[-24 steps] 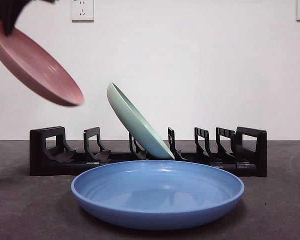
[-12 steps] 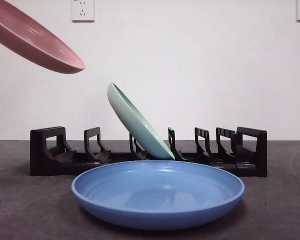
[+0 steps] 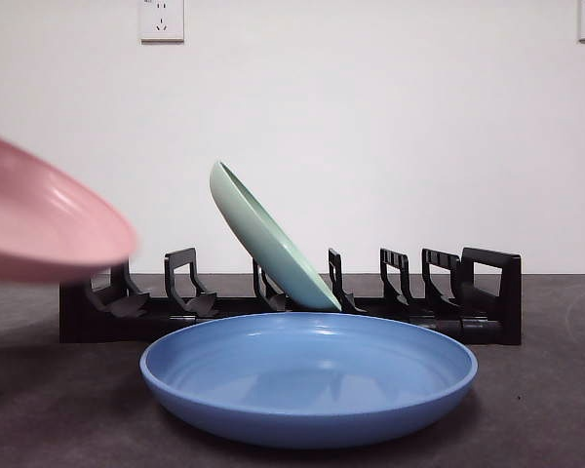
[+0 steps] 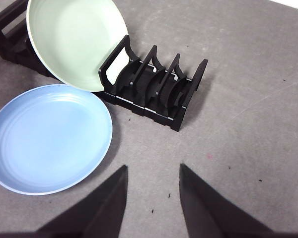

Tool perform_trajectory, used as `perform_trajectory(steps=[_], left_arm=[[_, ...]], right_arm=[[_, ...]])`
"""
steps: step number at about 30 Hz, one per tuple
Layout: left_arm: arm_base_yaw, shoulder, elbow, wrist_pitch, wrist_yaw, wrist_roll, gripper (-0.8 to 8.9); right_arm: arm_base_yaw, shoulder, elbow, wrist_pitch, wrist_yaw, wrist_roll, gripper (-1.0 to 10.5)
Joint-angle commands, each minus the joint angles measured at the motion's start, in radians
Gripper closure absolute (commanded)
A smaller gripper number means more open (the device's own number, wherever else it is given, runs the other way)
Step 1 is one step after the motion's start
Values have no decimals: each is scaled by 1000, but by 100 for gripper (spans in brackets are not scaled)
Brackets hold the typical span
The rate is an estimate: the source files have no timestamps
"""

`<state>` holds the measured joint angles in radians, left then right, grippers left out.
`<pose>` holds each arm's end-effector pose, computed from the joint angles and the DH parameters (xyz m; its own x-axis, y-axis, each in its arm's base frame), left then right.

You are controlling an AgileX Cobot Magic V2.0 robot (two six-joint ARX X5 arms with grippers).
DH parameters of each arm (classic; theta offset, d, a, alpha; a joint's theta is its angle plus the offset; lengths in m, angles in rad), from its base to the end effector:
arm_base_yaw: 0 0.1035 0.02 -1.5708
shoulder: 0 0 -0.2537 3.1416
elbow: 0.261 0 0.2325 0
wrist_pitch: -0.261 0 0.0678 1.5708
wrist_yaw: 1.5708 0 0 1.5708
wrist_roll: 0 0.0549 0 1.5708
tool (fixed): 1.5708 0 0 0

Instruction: Place the plate

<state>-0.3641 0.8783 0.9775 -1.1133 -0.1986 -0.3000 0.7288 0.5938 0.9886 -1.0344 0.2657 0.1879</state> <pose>0.1346 -0.0397 0.2775 0.5543 -0.0001 -0.8323 0.0060 1.0000 0.0039 0.0774 0.0498 0.3151 0.7524 0.3197 -0.5759 -0.3937 0.9192 -0.0041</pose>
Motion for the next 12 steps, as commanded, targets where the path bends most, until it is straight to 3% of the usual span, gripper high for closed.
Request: perform_trajectory(steps=[1, 7, 12], left_arm=[[-21, -49, -101, 89, 93, -123, 807], [-91, -20, -208, 203, 135, -202, 806], [-182, 106, -214, 310, 154, -254, 806]], right_arm=[[6, 3, 10, 8, 4, 16, 780], [6, 3, 10, 8, 4, 16, 780], [6, 3, 10, 8, 4, 16, 780]])
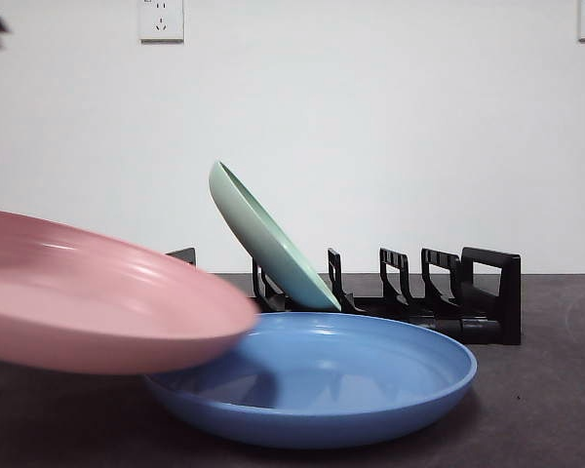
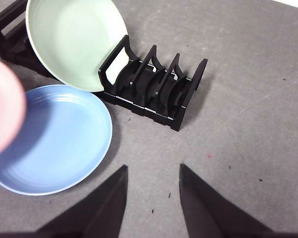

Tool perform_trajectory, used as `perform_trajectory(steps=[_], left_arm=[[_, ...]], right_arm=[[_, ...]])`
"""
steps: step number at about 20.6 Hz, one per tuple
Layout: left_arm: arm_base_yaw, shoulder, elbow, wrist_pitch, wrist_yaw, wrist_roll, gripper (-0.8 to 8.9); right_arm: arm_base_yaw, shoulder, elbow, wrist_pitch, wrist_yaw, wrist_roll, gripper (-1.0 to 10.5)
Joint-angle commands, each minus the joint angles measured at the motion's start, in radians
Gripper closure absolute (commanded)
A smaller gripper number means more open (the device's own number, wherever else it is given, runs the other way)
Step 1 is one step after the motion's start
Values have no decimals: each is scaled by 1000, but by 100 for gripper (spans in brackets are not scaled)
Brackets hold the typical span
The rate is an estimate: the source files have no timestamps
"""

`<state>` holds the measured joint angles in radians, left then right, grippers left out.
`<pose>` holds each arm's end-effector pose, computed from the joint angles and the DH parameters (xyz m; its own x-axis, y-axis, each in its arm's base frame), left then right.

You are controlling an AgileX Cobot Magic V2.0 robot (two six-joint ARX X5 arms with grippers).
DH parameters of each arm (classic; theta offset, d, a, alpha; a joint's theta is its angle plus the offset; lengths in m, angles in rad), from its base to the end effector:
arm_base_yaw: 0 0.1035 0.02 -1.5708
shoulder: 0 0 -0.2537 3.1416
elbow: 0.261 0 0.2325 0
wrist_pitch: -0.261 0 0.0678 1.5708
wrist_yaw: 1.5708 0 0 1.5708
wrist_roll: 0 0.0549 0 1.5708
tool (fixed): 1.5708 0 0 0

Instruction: Place the plate

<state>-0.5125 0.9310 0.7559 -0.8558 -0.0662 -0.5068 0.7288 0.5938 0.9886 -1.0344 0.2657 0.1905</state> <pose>0.1440 -0.0769 0.2218 0.4795 -0.1939 -0.8559 0.0390 0.9790 -0.1999 0.0774 0.0498 0.3151 0.7524 0.3197 -0.5759 -0.3923 0.9198 -0.0020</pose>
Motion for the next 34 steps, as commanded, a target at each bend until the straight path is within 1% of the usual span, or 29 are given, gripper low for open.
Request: perform_trajectory(steps=[1, 4, 10, 13, 17, 21, 24, 25, 26, 27, 28, 29, 32, 34], left_arm=[[-52, 84, 8, 76, 34, -60, 806], [-99, 171, 8, 144, 63, -85, 806], [-153, 309, 9, 275, 115, -119, 806], [-158, 384, 12, 367, 175, -145, 806], [-158, 448, 17, 446, 182, -169, 806], [-158, 499, 23, 495, 183, -193, 806], [-158, 514, 23, 524, 182, -194, 805], [-158, 514, 23, 539, 182, -196, 788], [-158, 514, 23, 542, 182, -211, 730], [-157, 514, 23, 538, 183, -217, 638], [-157, 514, 23, 527, 182, -217, 577], [-157, 514, 23, 513, 182, -217, 536], [-152, 478, 25, 450, 183, -194, 522], [-143, 385, 25, 413, 183, -132, 522]], right_arm=[[6, 3, 10, 8, 5, 13, 780], [6, 3, 10, 8, 5, 13, 780], [6, 3, 10, 7, 4, 13, 780], [6, 3, 10, 5, 5, 13, 780], [6, 3, 10, 0, 5, 13, 780], [6, 3, 10, 0, 4, 13, 780], [6, 3, 10, 0, 4, 13, 780], [6, 3, 10, -1, 4, 13, 780], [6, 3, 10, -1, 4, 13, 780], [6, 3, 10, -1, 4, 13, 780], [6, 3, 10, -1, 4, 13, 779], [6, 3, 10, -1, 4, 13, 779], [6, 3, 10, -1, 4, 13, 780], [6, 3, 10, -1, 3, 13, 779]])
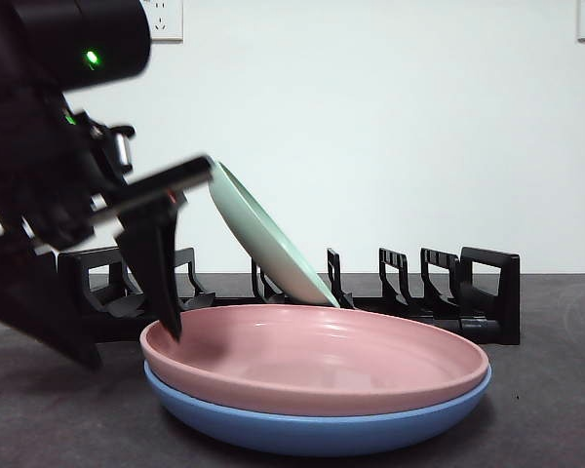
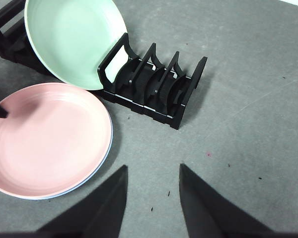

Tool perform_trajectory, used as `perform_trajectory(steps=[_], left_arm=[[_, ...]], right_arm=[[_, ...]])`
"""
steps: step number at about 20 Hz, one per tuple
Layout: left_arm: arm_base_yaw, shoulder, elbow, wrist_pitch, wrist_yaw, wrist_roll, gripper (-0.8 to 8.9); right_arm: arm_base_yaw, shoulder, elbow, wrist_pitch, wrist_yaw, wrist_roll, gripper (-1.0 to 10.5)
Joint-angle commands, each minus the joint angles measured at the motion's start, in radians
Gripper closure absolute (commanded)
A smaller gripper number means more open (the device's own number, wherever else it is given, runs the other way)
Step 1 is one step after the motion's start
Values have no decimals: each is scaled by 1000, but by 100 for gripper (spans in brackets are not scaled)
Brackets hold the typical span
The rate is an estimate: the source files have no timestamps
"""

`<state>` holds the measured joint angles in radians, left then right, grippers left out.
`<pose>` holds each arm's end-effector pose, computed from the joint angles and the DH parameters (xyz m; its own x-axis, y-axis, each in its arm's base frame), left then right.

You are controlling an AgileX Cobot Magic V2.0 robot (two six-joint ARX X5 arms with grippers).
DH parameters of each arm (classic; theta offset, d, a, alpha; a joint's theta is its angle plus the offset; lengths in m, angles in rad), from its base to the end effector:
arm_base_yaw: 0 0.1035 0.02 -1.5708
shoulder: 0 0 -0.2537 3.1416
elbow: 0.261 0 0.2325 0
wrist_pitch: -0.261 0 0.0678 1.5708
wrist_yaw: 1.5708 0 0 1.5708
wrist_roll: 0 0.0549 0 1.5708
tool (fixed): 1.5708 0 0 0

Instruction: Place the plate

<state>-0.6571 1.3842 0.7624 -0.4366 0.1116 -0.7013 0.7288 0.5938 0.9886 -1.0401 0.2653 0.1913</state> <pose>0.1946 -0.1578 0.1641 0.3177 -0.3858 -0.8661 0.0516 0.9192 -0.3905 0.0771 0.0495 0.3146 0.7497 0.3179 -0.5804 -0.3922 0.9199 -0.0029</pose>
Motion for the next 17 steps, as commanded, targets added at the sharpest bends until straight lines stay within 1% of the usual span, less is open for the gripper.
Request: perform_trajectory(steps=[1, 3, 4, 5, 8, 9, 11, 13, 14, 17], left_arm=[[13, -136, 19, -45, 4, 86, 523], [63, -284, 19, -136, -10, 147, 523], [100, -360, 19, -192, -13, 192, 523], [144, -434, 19, -250, -20, 237, 523], [310, -646, 18, -426, -81, 383, 523], [367, -707, 18, -468, -83, 433, 523], [455, -816, 18, -513, -83, 500, 523], [500, -890, 18, -525, -80, 499, 523], [507, -910, 18, -529, -79, 494, 523], [507, -923, 18, -535, -79, 478, 523]], right_arm=[[6, 3, 10, 3, 4, 13, 779], [6, 5, 10, -6, 3, 20, 779], [6, 5, 10, -12, 3, 28, 779], [6, 5, 10, -17, -1, 35, 779], [6, 6, 10, -19, -4, 37, 779], [6, 8, 10, -20, -18, 47, 779], [6, 34, 10, -19, -94, 106, 764], [6, 90, 10, 23, -149, 116, 752], [6, 136, 10, 77, -185, 113, 752], [6, 335, 24, 299, -353, 112, 752]])
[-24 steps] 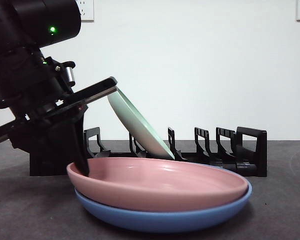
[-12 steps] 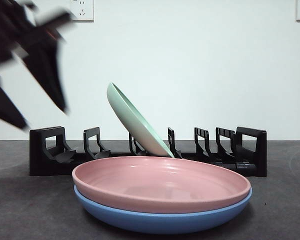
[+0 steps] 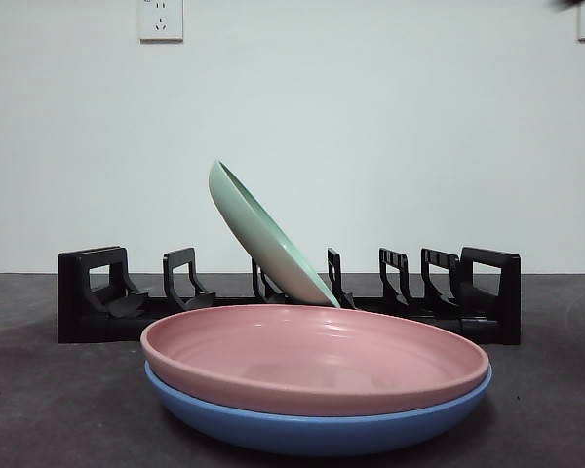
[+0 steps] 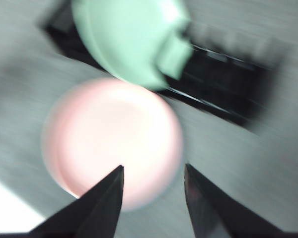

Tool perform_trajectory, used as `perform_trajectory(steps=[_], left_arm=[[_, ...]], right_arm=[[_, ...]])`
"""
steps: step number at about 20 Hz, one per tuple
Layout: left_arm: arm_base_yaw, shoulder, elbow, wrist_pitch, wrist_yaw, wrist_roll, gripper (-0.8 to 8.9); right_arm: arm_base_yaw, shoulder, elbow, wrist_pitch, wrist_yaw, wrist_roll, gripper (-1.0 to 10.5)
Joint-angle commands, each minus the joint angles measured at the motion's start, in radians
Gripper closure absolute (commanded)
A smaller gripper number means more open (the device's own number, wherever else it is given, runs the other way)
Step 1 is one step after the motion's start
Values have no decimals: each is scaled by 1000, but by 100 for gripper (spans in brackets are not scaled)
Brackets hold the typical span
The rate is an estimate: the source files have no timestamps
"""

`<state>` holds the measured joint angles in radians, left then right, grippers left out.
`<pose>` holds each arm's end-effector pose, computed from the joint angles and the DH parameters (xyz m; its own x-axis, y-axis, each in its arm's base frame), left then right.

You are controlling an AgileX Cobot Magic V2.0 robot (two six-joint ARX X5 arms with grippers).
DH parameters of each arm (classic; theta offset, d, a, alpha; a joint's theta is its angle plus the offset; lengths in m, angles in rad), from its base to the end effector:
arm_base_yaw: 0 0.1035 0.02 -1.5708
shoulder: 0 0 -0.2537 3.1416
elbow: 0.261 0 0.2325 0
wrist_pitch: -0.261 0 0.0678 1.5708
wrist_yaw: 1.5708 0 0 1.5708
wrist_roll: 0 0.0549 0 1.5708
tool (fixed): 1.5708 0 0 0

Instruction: Place the plate

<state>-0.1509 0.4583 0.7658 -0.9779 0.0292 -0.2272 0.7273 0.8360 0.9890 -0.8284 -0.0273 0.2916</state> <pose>0.0833 -0.0143 0.2647 0.7700 -0.1466 -0.6210 0.0301 0.9805 -0.1942 0.1174 0.1065 0.3086 0.5646 0.5391 -0.6250 -0.5175 0.8211 0.2407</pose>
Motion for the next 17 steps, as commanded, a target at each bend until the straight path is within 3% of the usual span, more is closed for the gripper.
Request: perform_trajectory(steps=[1, 4, 10, 17], left_arm=[[1, 3, 15, 9, 3, -10, 523], [0, 3, 15, 17, 3, -25, 523], [0, 3, 15, 16, 3, -55, 523], [0, 3, 15, 13, 3, -55, 523]], right_arm=[[8, 164, 41, 142, -106, 12, 752], [8, 432, 157, 251, -212, 1, 752], [2, 819, 473, 260, -216, -85, 726], [-9, 1004, 643, 259, -210, -120, 726]])
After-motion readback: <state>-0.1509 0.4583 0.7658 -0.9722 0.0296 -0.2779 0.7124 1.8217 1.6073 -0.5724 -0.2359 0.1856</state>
